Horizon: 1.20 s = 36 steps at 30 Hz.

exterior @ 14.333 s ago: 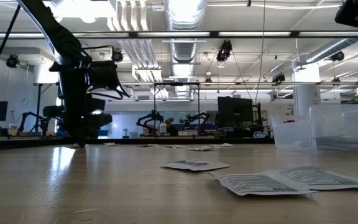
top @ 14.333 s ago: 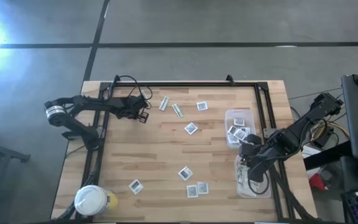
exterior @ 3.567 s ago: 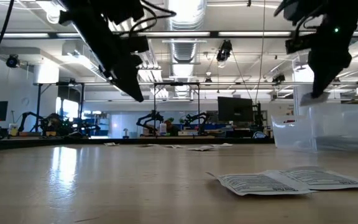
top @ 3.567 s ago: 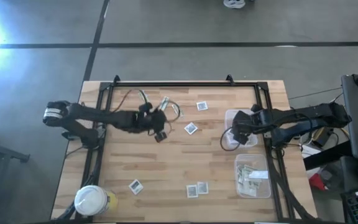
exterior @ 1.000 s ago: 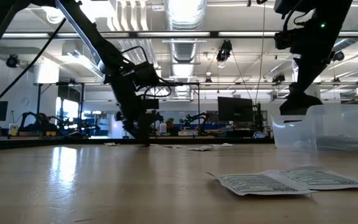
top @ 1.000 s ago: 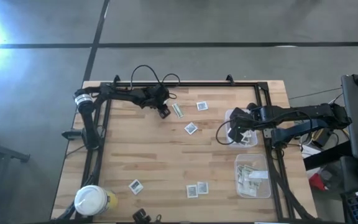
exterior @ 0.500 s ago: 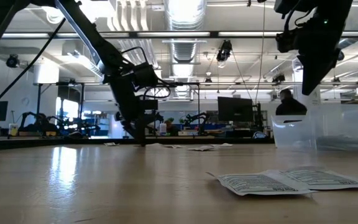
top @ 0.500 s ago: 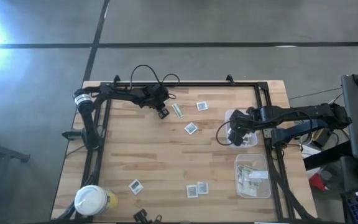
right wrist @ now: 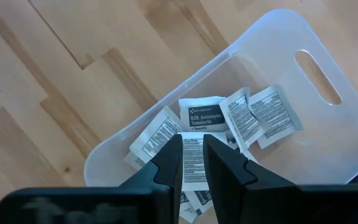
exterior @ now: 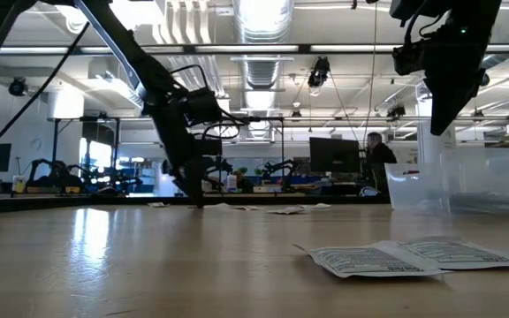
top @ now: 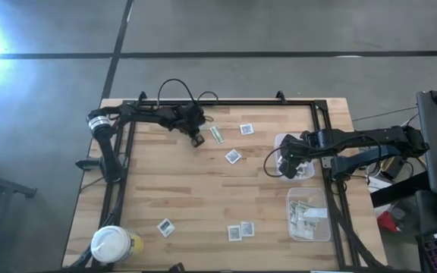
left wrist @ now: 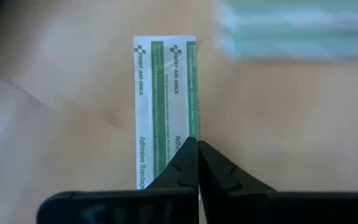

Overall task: Pick & Place First Aid Supplies
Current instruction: Put the middle bandage pack into the bottom bin

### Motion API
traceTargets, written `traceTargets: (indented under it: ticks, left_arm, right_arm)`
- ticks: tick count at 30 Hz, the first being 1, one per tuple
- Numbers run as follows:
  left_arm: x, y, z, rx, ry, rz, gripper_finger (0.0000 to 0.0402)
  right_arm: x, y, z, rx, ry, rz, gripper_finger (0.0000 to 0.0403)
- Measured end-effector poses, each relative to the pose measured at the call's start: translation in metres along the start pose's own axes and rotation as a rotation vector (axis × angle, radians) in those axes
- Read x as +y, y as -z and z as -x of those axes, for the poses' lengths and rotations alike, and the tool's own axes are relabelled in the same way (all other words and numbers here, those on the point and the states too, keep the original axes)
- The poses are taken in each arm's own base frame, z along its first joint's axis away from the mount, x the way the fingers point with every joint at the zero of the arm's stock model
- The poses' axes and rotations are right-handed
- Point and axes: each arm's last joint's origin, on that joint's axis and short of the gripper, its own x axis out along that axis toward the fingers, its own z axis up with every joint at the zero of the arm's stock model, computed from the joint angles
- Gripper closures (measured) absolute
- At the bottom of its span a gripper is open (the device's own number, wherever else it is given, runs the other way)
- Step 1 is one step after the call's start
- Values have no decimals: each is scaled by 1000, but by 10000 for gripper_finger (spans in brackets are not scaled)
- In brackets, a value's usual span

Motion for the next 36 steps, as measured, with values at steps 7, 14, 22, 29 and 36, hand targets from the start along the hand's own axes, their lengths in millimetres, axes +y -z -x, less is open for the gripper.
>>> traceTargets:
  ticks: [7, 14, 22, 29, 36]
  left_arm:
    - [-31, 5, 25, 52, 280, -67, 401]
    - [-75, 4, 36, 11, 386, -201, 401]
    - [-110, 0, 55, -71, 298, -321, 402]
    - [-112, -5, 66, -93, 277, -320, 402]
    - [-114, -3, 66, -80, 259, -328, 378]
  right_arm:
    - [0, 0, 0, -3, 2, 23, 345]
    - [1, -1, 0, -14, -5, 33, 346]
    - [2, -3, 0, -36, -19, 39, 343]
    - [17, -17, 3, -211, -138, 136, 346]
    - [29, -24, 8, -320, -221, 224, 345]
